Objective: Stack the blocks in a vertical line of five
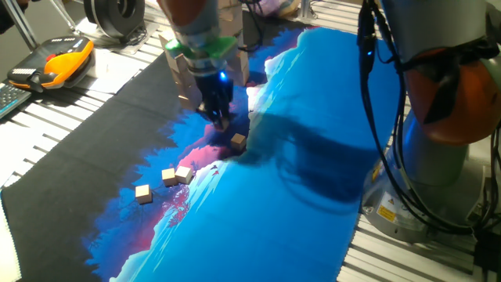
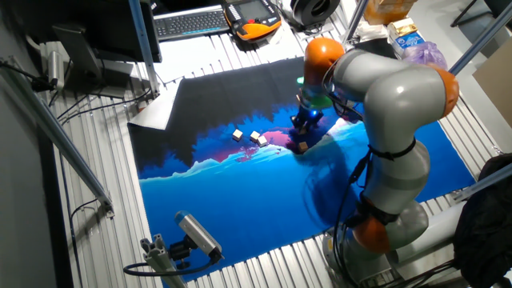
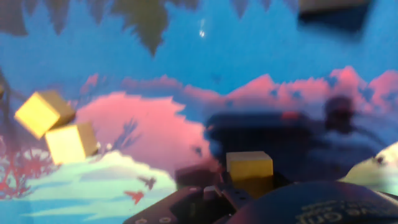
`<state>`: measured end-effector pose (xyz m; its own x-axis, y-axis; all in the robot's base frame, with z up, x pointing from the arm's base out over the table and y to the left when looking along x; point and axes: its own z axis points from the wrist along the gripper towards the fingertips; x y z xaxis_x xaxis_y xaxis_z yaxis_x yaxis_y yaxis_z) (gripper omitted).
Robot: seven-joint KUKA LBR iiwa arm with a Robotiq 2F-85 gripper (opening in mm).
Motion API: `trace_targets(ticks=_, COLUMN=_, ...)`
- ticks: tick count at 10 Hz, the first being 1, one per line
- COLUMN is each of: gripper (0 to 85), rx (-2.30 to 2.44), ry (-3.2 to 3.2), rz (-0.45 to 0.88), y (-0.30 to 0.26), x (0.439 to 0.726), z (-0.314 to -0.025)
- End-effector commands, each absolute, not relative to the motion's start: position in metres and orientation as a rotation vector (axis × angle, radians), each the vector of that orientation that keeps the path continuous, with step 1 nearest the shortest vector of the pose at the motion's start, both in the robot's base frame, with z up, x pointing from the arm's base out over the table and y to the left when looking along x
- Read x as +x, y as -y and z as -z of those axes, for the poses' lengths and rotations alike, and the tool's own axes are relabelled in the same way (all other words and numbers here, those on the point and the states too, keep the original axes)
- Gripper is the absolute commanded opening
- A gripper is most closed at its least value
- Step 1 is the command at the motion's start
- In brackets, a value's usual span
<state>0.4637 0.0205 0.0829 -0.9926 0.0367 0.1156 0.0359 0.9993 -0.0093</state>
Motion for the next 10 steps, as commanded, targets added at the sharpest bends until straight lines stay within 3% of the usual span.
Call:
trace_targets(ticks=1, gripper=0.0, rx=-0.047, ry=3.027, rz=-0.036, y=-0.022, x=0.449, z=-0.079)
trace_targets(ticks=10, gripper=0.0, rx=-0.048, ry=3.052, rz=0.014, y=-0.012, x=0.431, z=-0.068)
